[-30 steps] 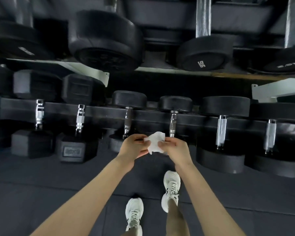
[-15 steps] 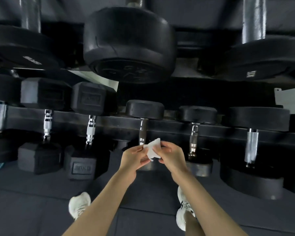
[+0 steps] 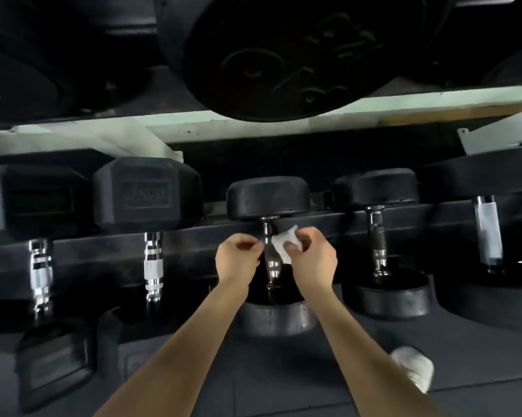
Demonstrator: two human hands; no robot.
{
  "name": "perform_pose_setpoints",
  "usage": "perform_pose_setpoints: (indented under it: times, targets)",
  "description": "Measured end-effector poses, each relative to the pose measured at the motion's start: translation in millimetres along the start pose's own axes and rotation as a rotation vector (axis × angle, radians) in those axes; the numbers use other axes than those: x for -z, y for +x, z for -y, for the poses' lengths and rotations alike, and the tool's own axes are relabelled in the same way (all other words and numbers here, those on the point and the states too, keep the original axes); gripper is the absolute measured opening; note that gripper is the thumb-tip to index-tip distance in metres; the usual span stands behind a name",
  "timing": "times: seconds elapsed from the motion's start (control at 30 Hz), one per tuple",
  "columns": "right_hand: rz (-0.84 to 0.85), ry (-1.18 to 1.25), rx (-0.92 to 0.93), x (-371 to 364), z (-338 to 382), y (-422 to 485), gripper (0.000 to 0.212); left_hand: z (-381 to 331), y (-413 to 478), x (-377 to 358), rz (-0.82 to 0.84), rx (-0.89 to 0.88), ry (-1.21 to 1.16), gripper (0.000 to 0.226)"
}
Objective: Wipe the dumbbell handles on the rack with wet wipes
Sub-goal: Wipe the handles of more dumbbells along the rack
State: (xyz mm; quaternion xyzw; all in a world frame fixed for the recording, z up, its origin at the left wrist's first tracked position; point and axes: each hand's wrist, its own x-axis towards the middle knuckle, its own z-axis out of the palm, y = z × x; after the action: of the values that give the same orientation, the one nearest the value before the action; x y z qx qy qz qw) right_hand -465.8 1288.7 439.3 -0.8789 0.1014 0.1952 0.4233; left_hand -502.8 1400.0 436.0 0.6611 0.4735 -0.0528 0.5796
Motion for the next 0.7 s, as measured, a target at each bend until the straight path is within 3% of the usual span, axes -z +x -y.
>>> perform_pose_setpoints:
  times: [0.17,0.23,0.33,0.47,0.6,0.7]
  targets:
    - [0.277,0.279,0.001,2.0,-2.4,17.9,0.017,-1.9,16.6,-0.8,0.058,0.146,-0.118,0.014]
    - [0.345,0.288,0.031,5.1,-5.5,19.5,0.022,-4.0,15.3,4.4,0.163,0.279,-0.166,0.022]
    - [0.412,0.230,0.061,9.9,-7.5,18.4,0.030,0.5,9.6,9.3,0.253,0.346,-0.221,0.010]
    - [0.343,0.112,0.020,11.8,-7.3,14.7,0.025,12.8,9.0,10.3,0.059,0.315,-0.310,0.013]
    - [0.228,-0.067,0.018,12.2,-7.2,6.4,0.022,17.9,-4.3,6.5,-0.001,0.282,-0.494,0.021]
    - [0.067,-0.254,0.132,6.9,-7.1,-0.6,0.011,21.7,-8.5,-0.2,-0.024,0.210,-0.459,0.023]
